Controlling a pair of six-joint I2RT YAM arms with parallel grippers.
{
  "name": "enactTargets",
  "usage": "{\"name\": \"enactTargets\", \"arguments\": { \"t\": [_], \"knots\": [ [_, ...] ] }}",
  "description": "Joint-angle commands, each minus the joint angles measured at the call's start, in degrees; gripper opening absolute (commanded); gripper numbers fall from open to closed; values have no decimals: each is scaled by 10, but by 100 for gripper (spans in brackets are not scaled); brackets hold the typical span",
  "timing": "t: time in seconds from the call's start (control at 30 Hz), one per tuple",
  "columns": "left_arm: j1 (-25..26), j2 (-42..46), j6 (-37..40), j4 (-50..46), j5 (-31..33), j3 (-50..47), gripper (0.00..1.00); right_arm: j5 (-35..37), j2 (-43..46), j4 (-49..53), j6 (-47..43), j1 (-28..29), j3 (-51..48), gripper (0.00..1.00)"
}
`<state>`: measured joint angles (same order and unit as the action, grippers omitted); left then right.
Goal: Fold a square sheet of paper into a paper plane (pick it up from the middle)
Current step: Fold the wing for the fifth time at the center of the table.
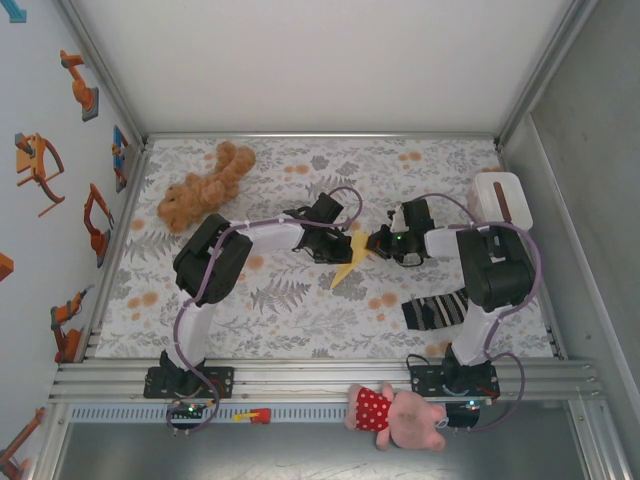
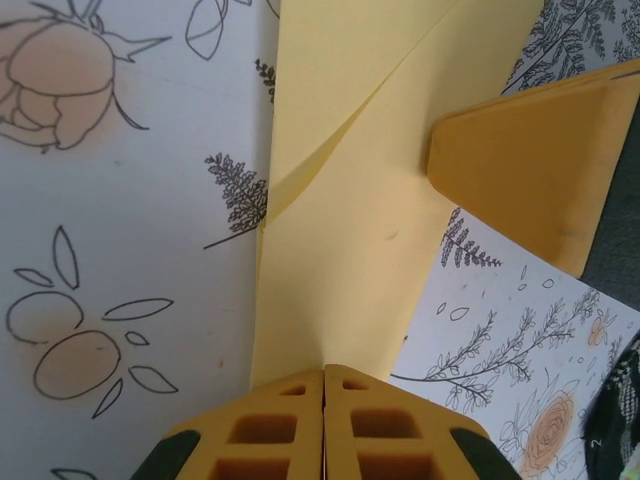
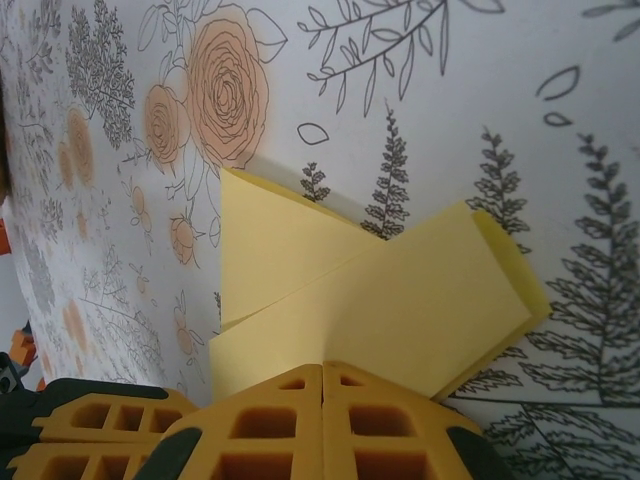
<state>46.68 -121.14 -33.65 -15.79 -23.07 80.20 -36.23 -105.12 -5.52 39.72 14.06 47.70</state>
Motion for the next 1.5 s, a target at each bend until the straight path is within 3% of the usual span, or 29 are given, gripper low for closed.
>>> {"name": "enactTargets", "arguments": {
  "t": [0.0,0.87,1.27,1.47],
  "knots": [
    [-5,37,11,-1,-23,1,10,55,-31,62,-32,1,-1,0],
    [-4,-60,-19,50,-86,57,4,49,-53,75,-31,0,14,0],
    [-3,-78,-19,33,-75,73,5,53,-61,75,-28,-1,13,0],
    [0,-56,-7,16,-67,35,4,56,-67,75,-22,-4,13,0]
  ]
}}
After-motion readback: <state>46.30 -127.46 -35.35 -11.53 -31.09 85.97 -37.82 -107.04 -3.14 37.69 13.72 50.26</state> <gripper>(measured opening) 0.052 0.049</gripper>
